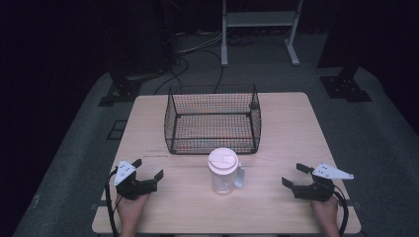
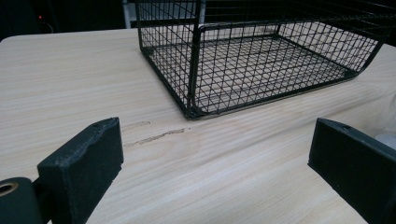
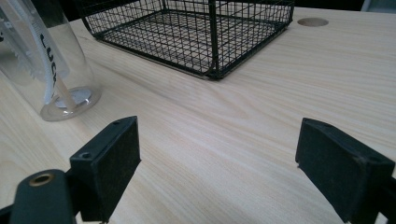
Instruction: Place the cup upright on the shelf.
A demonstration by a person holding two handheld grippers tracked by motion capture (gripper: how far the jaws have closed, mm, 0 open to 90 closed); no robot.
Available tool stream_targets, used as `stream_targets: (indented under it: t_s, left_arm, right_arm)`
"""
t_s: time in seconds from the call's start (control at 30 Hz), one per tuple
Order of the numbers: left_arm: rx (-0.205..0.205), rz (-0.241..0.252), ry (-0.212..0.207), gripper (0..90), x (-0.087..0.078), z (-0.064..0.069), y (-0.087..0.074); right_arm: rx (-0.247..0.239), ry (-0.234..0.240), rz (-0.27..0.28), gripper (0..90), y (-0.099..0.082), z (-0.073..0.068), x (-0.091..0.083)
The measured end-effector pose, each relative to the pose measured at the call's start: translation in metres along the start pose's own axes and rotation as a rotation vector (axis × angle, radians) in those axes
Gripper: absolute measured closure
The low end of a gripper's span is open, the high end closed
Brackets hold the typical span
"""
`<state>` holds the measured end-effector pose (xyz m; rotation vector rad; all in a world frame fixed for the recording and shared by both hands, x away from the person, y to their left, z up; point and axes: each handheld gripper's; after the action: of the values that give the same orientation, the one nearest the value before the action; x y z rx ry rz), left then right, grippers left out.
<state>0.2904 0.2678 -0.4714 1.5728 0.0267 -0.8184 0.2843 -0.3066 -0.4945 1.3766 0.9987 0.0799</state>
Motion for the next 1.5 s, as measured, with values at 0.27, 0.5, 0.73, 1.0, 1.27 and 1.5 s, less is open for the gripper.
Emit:
stream_targets:
  t_s: [0.27, 0.5, 0.73, 1.0, 1.27, 1.5]
  left_arm:
    - [0.029, 0.014, -0.021, 1.8, -0.002, 0.006, 0.002]
    - [0.048, 0.027, -0.037, 1.8, -0.006, 0.009, 0.002]
    - [0.060, 0.041, -0.065, 1.8, -0.008, 0.013, 0.003]
    - [0.098, 0.043, -0.099, 1.8, -0.004, 0.023, 0.006]
    - [0.144, 0.039, -0.122, 1.8, -0.002, 0.032, 0.014]
    - [0.194, 0.031, -0.135, 1.8, 0.001, 0.043, 0.024]
  right_arm:
    - [-0.010, 0.002, -0.004, 12.8, 0.000, -0.001, 0.000]
    - [-0.005, 0.008, 0.011, 12.8, 0.000, 0.000, -0.001]
    - [-0.008, 0.006, 0.007, 12.8, 0.000, -0.001, -0.001]
    - [-0.011, 0.010, 0.008, 12.8, 0.000, -0.001, -0.001]
    - [-0.013, 0.007, -0.001, 12.8, 0.000, -0.001, 0.000]
    - [-0.026, 0.005, -0.013, 12.8, 0.000, -0.003, 0.001]
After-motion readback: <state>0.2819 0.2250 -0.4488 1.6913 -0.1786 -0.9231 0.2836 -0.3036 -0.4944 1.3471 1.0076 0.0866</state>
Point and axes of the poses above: each handheld gripper's, and its own axes: x roughly forward along the jaws, y roughly out of its top, z roughly to its right, and after that the axes turned 10 degrees about -z, right-handed
